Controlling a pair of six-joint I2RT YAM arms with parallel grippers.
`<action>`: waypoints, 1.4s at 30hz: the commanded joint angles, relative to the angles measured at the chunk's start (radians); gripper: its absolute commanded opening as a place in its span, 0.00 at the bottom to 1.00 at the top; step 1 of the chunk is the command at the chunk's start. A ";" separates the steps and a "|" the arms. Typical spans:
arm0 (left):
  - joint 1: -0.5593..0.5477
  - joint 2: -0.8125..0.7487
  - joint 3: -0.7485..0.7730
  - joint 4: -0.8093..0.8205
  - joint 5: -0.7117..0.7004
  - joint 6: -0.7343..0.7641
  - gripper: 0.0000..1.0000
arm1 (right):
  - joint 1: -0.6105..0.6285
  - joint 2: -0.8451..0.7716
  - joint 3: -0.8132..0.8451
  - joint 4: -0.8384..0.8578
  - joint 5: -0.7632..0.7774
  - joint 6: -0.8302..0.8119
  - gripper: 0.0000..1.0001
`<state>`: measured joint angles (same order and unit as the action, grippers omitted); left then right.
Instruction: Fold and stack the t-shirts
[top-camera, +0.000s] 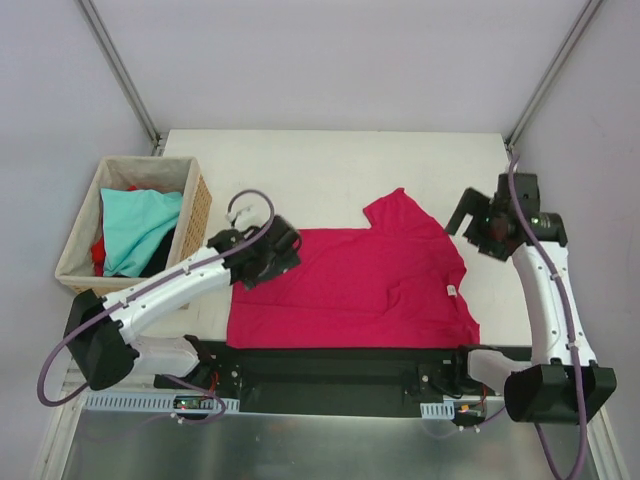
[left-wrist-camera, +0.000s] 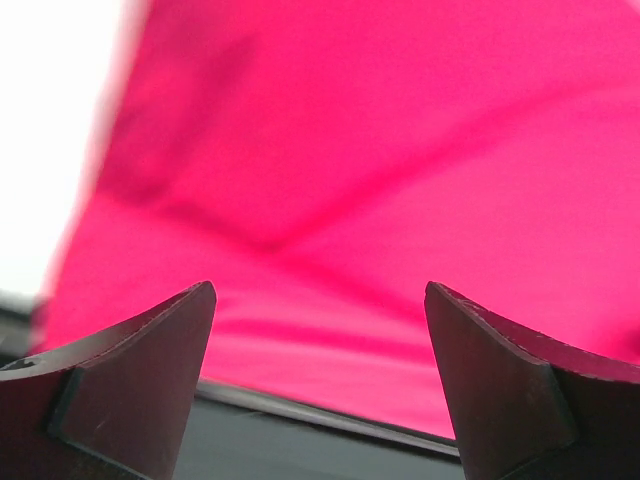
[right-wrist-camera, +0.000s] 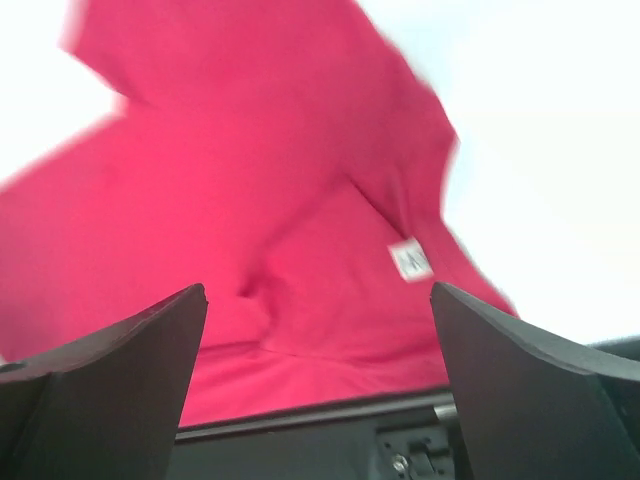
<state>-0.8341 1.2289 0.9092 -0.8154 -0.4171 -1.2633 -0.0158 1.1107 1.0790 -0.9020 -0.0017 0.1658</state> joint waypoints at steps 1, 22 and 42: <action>0.056 0.072 0.268 0.001 -0.080 0.300 0.88 | -0.003 0.128 0.215 -0.026 -0.124 -0.072 1.00; 0.561 0.553 0.482 0.196 0.156 0.588 0.80 | 0.103 1.092 0.938 0.199 -0.178 -0.155 0.95; 0.615 0.661 0.436 0.263 0.159 0.591 0.69 | 0.191 1.233 0.983 0.239 -0.020 -0.123 0.77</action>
<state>-0.2317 1.8713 1.3567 -0.5701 -0.2691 -0.6907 0.1608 2.3322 2.0125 -0.6827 -0.0761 0.0360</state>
